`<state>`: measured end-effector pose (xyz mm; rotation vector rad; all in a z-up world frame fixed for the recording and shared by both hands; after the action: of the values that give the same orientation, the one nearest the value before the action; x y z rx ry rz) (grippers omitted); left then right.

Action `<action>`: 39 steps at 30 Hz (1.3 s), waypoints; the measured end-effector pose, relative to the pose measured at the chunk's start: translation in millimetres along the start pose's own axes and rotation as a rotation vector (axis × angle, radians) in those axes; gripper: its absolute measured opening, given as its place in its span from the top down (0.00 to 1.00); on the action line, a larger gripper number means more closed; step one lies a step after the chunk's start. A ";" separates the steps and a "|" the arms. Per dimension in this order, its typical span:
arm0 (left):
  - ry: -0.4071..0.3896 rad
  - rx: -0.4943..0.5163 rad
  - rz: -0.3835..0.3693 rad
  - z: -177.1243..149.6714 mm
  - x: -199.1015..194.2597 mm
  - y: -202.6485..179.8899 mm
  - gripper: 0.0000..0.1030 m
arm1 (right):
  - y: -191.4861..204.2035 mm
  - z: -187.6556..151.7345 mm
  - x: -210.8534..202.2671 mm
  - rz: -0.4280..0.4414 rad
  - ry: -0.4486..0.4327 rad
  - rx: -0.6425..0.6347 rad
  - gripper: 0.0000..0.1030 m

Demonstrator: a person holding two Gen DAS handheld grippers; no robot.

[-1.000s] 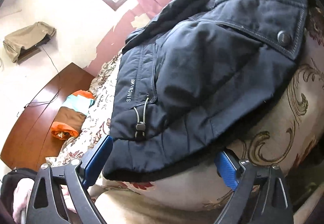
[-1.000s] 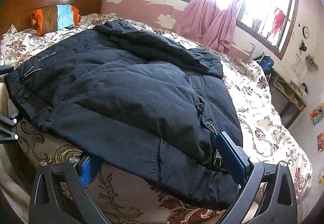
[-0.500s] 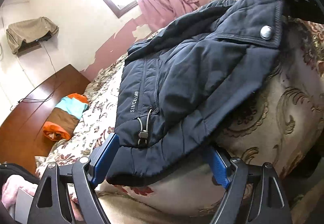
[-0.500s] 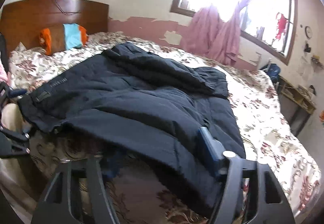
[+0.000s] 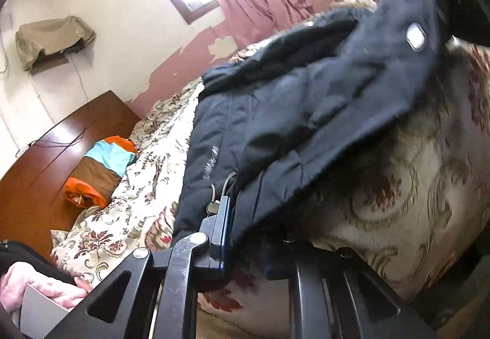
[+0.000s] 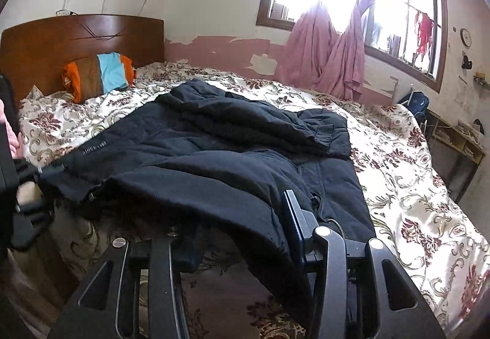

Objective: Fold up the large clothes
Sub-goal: 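Grasp the jacket edge with both grippers and lift it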

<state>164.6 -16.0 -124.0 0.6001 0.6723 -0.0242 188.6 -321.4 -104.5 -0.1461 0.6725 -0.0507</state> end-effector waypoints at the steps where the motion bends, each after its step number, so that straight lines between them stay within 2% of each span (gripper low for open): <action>1: -0.007 -0.018 -0.005 5.1 -1.3 3.9 0.88 | 0.0 -1.2 -0.1 -0.003 0.004 0.001 0.62; 9: -0.020 -0.137 -0.066 28.2 -7.9 20.5 0.90 | -2.9 -9.3 2.0 -0.008 0.035 0.014 0.62; 14: -0.026 -0.155 -0.072 32.8 -9.7 23.3 0.90 | -5.2 -11.9 3.4 -0.016 0.049 0.019 0.61; 19: -0.008 -0.186 -0.090 36.2 -8.4 24.0 0.90 | -10.3 -23.1 14.7 -0.073 0.117 0.008 0.61; 21: -0.005 -0.203 -0.097 37.4 -8.2 24.7 0.90 | -12.5 -27.7 16.6 -0.071 0.130 0.025 0.61; 23: -0.013 -0.223 -0.103 38.1 -10.1 26.4 0.91 | -12.7 -28.3 13.7 -0.054 0.120 0.038 0.69; 25: -0.028 -0.248 -0.110 37.3 -14.1 27.6 0.91 | -10.6 -28.6 10.4 -0.063 0.110 0.024 0.82; 27: -0.046 -0.275 -0.110 34.8 -18.8 28.9 0.91 | -7.3 -27.4 4.7 -0.082 0.085 0.000 0.87; 33: -0.094 -0.307 -0.121 32.6 -35.5 30.6 0.92 | -8.6 -18.7 -15.8 -0.119 0.020 -0.008 0.94; 39: -0.125 -0.324 -0.139 32.4 -62.2 40.7 0.92 | -5.2 -6.9 -54.0 -0.128 -0.058 -0.040 0.95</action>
<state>142.9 -9.8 -46.1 0.2371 0.5799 -0.0799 142.1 -322.2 -75.7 -0.2286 0.6055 -0.1554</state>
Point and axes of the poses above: each gripper's, at about its wrist camera, not at the fingertips, and x roughly the way its jaws point, y to its left, z to its top, the point moved 9 cm from there along x, roughly the way its jaws point, and after that the axes turned 8 degrees about y, right-handed, at the moved point
